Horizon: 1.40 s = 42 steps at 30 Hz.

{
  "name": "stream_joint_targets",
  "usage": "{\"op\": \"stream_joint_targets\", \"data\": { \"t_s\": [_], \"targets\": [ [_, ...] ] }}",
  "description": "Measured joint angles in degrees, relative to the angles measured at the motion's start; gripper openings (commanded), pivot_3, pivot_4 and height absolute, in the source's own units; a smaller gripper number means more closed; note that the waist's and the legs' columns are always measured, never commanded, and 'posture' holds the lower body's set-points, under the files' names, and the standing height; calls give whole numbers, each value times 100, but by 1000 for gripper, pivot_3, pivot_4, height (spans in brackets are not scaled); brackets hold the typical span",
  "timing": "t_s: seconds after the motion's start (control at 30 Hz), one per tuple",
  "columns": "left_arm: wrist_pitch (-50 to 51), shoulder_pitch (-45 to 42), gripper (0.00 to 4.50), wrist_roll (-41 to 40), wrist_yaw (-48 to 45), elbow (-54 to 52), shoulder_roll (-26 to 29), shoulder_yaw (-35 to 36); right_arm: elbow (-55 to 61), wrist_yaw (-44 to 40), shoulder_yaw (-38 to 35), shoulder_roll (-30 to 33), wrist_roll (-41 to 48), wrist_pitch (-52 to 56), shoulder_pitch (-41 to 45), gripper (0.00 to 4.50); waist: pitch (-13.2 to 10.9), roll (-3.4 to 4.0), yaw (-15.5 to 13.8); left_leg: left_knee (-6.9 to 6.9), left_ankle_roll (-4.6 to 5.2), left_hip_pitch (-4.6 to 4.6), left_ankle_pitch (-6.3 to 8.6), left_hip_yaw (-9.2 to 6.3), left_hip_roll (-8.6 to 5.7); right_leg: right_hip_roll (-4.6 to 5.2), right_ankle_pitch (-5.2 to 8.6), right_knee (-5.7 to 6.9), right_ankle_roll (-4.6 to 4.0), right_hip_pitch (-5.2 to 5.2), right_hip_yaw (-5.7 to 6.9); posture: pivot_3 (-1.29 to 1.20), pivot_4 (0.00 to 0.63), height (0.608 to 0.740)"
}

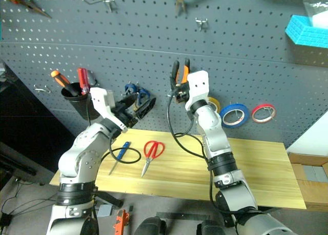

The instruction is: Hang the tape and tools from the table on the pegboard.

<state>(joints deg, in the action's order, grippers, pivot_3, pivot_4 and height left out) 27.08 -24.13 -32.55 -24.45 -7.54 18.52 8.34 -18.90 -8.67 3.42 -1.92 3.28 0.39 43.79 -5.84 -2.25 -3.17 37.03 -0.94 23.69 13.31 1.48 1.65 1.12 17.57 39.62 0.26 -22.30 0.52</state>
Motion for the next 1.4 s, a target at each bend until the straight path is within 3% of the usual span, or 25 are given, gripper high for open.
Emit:
{"op": "stream_joint_targets", "data": {
  "t_s": [0.67, 1.4],
  "targets": [
    [2, 28, 4500, -3, -18, -45, 28, 93, 443, 131, -186, -178, 207, 133, 407, 2972, 0, 0, -7, 0, -1, -2, -1, 0, 0, 0, 1, 8, -1, -2, 0, 228, 53, 740],
    [282, 177, 4500, -50, 11, -372, 89, 107, -640, 611, -93, -308, -369, -914, 362, 2972, -6, 8, -15, -2, 4, -3, 2, -1, 1, 0, 2, 8, -4, -1, 1, 256, 84, 740]
  ]
}}
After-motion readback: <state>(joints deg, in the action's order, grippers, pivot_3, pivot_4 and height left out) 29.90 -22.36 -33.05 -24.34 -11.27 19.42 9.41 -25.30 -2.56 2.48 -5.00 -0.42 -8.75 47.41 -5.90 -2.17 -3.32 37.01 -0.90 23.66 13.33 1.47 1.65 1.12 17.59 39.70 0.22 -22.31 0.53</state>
